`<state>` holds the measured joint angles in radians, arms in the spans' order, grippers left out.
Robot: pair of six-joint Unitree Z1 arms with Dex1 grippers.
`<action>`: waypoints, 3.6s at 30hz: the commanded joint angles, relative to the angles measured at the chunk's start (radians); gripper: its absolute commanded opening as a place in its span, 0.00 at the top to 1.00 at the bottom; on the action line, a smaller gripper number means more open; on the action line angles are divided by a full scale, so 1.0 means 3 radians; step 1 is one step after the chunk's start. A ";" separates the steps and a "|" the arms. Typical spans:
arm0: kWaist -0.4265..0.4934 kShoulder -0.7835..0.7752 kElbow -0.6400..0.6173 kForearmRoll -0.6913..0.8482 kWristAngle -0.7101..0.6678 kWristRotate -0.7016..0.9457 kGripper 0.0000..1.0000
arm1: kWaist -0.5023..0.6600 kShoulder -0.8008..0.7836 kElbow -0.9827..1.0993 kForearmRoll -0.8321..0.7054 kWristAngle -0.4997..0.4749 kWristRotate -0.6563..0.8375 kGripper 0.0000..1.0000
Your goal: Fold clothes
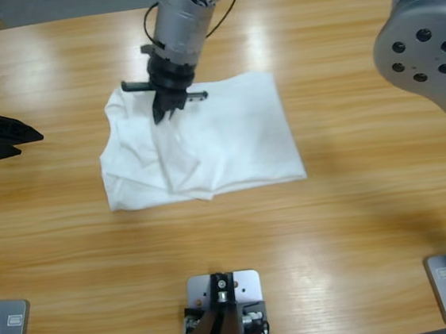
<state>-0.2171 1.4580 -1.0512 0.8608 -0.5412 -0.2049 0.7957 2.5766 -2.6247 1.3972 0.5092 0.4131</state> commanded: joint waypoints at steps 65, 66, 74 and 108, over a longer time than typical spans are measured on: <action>-0.0043 0.0018 0.0170 -0.0093 -0.0062 0.0066 0.13 | -0.0245 -0.1904 0.1979 -0.0741 -0.0379 -0.0123 0.00; -0.0043 0.0018 0.0170 -0.0093 -0.0062 0.0070 0.13 | -0.0263 -0.2114 0.2506 -0.1121 -0.0342 -0.0033 0.00; -0.0057 0.0151 0.0152 -0.0098 -0.0114 0.0110 0.14 | -0.0462 -0.2752 0.3541 -0.1622 -0.0305 0.0011 0.00; -0.0475 0.0194 -0.0075 -0.0052 0.0173 -0.0137 0.14 | -0.1789 -0.2417 0.5663 -0.3697 0.0829 -0.0738 0.03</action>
<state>-0.3222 1.4777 -1.0545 0.8417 -0.5261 -0.2108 0.2389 1.7030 -0.9704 0.3612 0.7687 0.2251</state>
